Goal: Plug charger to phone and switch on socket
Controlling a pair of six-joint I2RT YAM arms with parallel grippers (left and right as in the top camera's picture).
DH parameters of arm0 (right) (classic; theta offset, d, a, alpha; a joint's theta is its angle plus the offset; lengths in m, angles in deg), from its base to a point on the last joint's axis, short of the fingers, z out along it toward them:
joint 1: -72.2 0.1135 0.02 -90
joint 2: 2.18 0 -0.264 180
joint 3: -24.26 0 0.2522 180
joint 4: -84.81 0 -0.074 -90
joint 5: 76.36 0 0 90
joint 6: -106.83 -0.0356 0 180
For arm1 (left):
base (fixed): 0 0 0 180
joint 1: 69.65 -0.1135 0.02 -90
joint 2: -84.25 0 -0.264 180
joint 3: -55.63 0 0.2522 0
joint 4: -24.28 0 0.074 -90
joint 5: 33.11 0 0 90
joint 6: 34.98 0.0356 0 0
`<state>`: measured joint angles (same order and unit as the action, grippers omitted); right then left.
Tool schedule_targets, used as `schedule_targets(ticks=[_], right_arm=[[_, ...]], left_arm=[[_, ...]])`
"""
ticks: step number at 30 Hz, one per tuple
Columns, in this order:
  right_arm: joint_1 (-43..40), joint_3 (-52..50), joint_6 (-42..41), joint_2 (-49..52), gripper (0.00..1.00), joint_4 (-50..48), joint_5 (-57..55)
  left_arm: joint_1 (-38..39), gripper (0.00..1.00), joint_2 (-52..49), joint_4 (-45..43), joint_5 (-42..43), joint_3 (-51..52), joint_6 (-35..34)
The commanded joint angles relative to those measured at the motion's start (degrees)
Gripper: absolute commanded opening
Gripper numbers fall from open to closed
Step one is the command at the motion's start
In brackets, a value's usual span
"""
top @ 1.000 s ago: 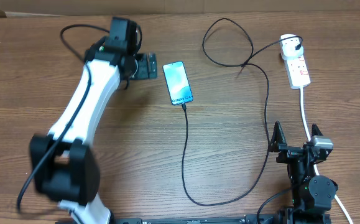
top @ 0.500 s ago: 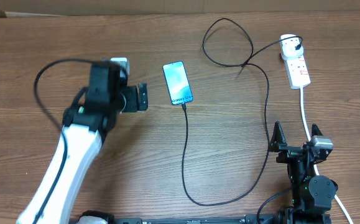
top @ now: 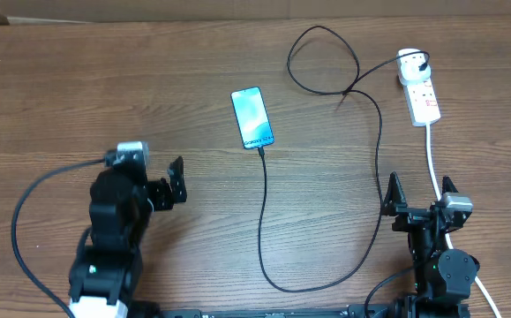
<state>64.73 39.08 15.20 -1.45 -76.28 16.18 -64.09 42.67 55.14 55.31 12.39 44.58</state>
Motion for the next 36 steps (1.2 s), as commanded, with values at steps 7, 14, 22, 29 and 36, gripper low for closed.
schedule_targets(ticks=[7,14,22,29,36], right_arm=[[-0.17,-0.59,-0.5,-0.57,1.0,-0.35,-0.52],[-0.17,-0.59,-0.5,-0.57,1.0,-0.35,-0.52],[-0.17,-0.59,-0.5,-0.57,1.0,-0.35,-0.52],[-0.17,-0.59,-0.5,-0.57,1.0,-0.35,-0.52],[-0.17,-0.59,-0.5,-0.57,1.0,-0.35,-0.52]], left_arm=[[-0.37,1.0,10.69,-12.24,-0.31,10.97,7.32],[-0.81,1.0,19.65,-13.33,-0.87,16.0,9.18],[-4.37,1.0,26.38,-13.4,-1.4,18.86,8.48],[-4.48,1.0,33.2,-15.56,-1.4,24.76,7.02],[-5.05,1.0,36.68,-16.94,-1.95,28.0,6.97]])
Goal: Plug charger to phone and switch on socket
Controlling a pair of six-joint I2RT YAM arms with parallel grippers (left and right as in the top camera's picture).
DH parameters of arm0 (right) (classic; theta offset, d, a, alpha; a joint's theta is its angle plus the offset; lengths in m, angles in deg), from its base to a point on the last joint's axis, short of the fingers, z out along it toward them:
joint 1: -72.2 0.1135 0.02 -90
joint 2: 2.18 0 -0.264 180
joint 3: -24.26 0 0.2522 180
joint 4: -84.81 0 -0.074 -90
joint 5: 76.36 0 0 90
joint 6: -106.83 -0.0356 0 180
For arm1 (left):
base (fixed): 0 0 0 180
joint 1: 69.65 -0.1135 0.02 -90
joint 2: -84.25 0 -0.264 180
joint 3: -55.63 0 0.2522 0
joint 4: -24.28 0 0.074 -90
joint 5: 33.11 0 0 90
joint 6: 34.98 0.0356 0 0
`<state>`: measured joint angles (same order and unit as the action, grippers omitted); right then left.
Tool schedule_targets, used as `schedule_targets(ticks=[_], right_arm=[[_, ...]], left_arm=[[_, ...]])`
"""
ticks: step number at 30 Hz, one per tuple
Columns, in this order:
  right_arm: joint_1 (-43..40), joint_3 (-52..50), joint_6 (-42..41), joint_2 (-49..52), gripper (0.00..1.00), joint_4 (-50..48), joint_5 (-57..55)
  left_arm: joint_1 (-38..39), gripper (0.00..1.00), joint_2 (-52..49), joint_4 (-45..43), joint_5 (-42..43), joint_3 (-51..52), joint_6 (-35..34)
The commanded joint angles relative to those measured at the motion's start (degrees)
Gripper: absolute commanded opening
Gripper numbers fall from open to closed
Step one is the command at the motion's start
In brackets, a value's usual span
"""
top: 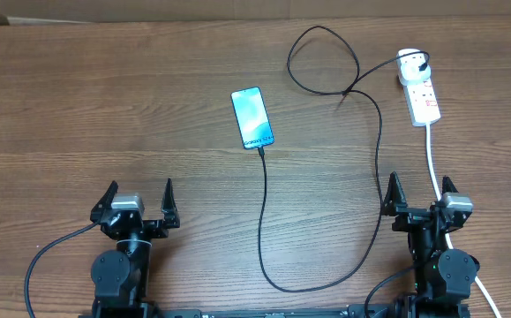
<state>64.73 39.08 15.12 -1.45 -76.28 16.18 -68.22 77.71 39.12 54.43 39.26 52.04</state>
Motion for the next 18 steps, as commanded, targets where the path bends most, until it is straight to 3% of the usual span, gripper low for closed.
schedule_targets(ticks=[1,14,18], right_arm=[[-0.17,-0.59,-0.42,-0.57,1.0,-0.35,-0.52],[-0.17,-0.59,-0.42,-0.57,1.0,-0.35,-0.52],[-0.17,-0.59,-0.42,-0.57,1.0,-0.35,-0.52]], left_arm=[[-1.11,1.0,2.36,-1.51,-0.83,1.79,-0.52],[-2.6,1.0,6.38,-1.46,-1.16,2.36,-0.85],[-2.6,1.0,6.38,3.02,-1.16,2.36,-0.87]])
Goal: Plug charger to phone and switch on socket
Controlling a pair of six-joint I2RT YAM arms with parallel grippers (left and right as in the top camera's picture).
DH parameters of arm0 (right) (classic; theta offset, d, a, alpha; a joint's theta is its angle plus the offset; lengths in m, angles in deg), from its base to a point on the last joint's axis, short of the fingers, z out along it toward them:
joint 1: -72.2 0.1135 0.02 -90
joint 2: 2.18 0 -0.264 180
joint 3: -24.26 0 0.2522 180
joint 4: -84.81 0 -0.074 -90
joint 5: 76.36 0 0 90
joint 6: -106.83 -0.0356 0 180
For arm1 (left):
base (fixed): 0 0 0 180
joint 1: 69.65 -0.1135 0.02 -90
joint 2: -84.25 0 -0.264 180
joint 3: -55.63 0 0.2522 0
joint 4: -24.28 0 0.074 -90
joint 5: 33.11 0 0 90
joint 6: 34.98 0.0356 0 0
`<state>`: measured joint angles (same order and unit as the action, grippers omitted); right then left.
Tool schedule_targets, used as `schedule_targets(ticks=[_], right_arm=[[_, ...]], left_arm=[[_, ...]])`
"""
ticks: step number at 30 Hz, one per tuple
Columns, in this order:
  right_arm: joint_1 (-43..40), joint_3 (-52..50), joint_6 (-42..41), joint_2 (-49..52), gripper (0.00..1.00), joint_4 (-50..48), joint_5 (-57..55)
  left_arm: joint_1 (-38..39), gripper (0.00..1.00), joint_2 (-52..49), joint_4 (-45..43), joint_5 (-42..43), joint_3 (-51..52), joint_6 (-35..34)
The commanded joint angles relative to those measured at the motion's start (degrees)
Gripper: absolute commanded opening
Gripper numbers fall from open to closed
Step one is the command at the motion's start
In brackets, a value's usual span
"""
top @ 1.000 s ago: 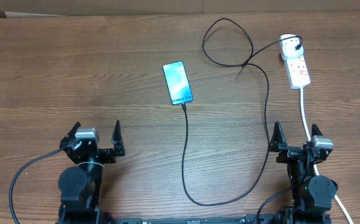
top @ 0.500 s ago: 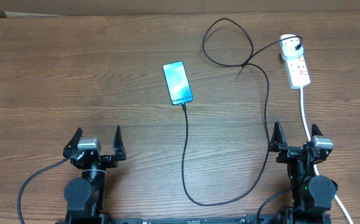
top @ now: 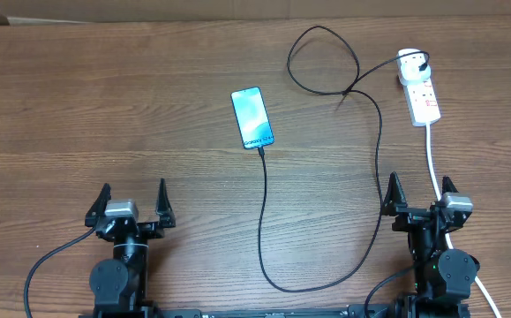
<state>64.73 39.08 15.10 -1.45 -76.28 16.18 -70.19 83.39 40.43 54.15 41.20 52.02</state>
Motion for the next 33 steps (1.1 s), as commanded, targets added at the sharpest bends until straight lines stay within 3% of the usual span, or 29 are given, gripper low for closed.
schedule_targets(ticks=[1,33], right_arm=[[-0.17,-0.59,-0.39,-0.57,1.0,-0.35,-0.52],[-0.17,-0.59,-0.39,-0.57,1.0,-0.35,-0.52]], left_arm=[[-0.63,1.0,0.7,1.79,-0.76,0.42,-0.79],[-0.55,1.0,0.7,2.08,0.5,0.39,1.25]])
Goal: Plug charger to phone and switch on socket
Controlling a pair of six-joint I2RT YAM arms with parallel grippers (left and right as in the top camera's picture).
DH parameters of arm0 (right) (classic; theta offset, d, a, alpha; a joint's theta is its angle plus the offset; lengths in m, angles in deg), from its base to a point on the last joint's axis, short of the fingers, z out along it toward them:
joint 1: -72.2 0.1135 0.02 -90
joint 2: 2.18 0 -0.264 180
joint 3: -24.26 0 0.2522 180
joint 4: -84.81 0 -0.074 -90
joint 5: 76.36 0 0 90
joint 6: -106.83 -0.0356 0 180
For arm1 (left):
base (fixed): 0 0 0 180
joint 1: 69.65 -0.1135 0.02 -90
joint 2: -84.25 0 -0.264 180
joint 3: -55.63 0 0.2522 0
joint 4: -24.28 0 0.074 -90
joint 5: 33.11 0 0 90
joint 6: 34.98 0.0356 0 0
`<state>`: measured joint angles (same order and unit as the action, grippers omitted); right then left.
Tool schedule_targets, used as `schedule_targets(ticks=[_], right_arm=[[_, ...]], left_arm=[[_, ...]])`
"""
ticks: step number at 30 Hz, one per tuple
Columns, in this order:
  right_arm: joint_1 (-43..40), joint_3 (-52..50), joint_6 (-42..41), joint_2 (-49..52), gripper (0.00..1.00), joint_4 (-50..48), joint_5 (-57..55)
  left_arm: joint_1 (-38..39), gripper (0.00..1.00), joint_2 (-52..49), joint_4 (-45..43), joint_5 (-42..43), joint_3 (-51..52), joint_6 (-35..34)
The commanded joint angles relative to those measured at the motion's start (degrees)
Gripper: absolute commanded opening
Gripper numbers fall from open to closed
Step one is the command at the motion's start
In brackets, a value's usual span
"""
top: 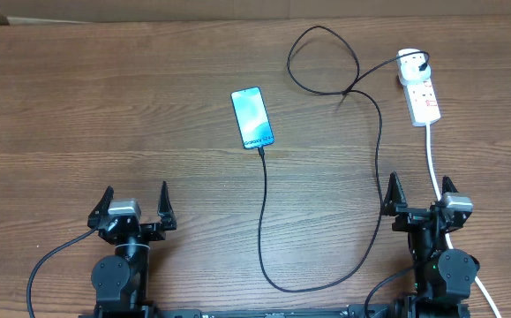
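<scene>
A phone (252, 117) with a lit blue screen lies face up on the wooden table, and a black cable (263, 221) runs from its lower end. The cable loops round to a white plug (411, 62) seated in a white power strip (422, 95) at the back right. My left gripper (134, 200) stands open at the near left, far from the phone, with nothing between its fingers. Open as well, my right gripper (421, 187) sits at the near right, below the strip and holding nothing.
The strip's white lead (435, 163) runs down the right side past my right gripper. A black cable loop (324, 60) lies behind the phone. Each arm's own black cable trails off the front edge.
My left gripper has shifted very slightly to the right. Phone, cable, strip and right arm are unchanged.
At first my left arm was raised and turned, its open gripper pointing right at mid-left. Later it stood folded back at the near left edge, open. It has stayed there with small shifts. The right arm never moved, and the phone stayed plugged in.
</scene>
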<state>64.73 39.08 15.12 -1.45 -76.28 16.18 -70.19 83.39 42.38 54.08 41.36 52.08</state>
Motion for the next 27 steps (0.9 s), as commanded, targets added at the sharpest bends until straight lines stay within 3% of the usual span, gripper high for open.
schedule_targets(ticks=[1,27], right_arm=[[-0.17,-0.59,-0.42,-0.57,1.0,-0.35,-0.52],[-0.17,-0.59,-0.42,-0.57,1.0,-0.35,-0.52]], left_arm=[[-0.55,1.0,0.7,0.13,0.9,0.24,2.14],[-0.52,1.0,0.66,-0.07,0.04,0.24,2.97]])
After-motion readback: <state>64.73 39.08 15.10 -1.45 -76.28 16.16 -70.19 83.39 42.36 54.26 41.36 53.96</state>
